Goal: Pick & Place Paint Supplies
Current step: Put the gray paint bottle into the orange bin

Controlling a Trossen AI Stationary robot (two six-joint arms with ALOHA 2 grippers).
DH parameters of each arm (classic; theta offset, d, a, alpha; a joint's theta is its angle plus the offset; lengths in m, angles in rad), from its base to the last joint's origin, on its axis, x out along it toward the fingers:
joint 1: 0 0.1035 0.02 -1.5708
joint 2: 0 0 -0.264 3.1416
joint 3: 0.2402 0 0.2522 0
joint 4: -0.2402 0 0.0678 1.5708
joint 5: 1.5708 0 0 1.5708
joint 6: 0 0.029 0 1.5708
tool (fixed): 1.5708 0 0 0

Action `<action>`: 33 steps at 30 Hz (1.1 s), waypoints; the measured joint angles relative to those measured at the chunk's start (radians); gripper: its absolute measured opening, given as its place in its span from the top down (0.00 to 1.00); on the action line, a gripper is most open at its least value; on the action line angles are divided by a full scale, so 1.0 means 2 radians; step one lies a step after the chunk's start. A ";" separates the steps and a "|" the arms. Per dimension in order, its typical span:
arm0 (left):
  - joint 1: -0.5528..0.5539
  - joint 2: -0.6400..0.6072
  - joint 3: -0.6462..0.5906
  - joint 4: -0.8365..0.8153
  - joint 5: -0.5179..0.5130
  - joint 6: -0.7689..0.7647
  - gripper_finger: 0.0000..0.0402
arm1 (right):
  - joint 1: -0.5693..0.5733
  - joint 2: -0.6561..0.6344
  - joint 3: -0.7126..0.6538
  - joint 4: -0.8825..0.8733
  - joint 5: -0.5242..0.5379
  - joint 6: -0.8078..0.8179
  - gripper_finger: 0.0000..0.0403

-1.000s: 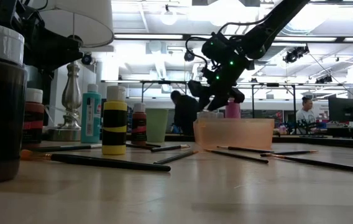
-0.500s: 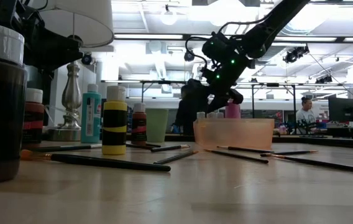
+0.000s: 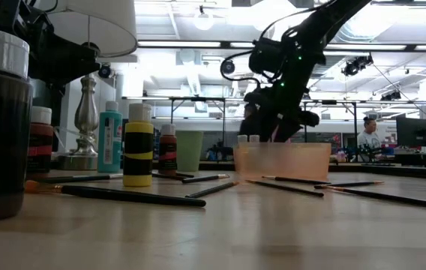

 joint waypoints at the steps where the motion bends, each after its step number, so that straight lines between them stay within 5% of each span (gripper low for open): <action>1: 0.000 0.000 0.000 0.000 0.000 0.000 0.58 | 0.000 0.003 0.000 0.001 0.000 0.001 0.56; 8: 0.000 0.000 0.000 0.000 0.000 0.000 0.58 | -0.005 0.027 0.000 0.000 -0.005 0.056 0.53; 21: 0.000 0.000 0.000 0.000 0.000 0.000 0.58 | -0.008 0.054 0.000 0.027 -0.006 0.026 0.35; 33: 0.000 0.000 0.000 0.000 0.000 0.000 0.58 | -0.008 0.066 0.000 0.035 0.036 0.030 0.44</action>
